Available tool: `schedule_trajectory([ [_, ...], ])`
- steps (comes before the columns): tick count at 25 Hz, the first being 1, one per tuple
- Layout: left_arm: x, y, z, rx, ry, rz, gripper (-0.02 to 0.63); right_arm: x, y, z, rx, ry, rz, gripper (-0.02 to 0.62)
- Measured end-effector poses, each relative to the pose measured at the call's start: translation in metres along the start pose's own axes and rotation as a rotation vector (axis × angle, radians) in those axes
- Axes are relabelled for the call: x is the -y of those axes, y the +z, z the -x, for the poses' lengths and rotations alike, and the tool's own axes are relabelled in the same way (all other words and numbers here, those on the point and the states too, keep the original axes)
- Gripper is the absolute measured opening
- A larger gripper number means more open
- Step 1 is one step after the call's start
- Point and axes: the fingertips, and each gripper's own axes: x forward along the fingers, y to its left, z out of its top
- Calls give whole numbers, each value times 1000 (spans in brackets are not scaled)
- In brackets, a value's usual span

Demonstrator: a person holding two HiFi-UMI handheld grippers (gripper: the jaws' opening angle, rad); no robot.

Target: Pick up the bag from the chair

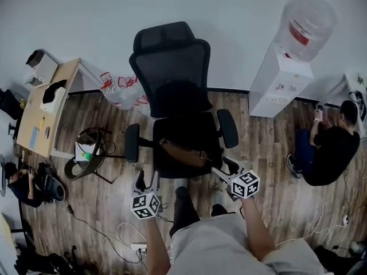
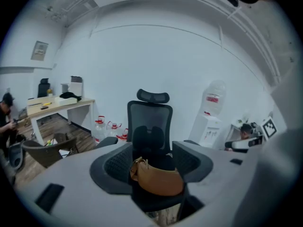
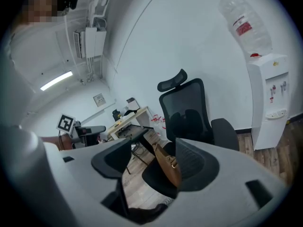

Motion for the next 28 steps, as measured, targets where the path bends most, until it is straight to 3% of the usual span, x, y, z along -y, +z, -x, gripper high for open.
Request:
schedule_trajectory([
  [4,-8,-26,-43,-109,-156,-99,252,4,-22,-21,-93,-29,48,296],
  [11,-21,-81,-115,-233,-328,-75,260,26,-54,-72,-161,-67,58,297],
  [18,-39,-133,-167,-286,-336,14,268,52,-93,-113,-218,-72,98,305],
  [28,-48,-180,-237,-247,-392,217,316,88,-169,-141,-284,-117,104,364],
])
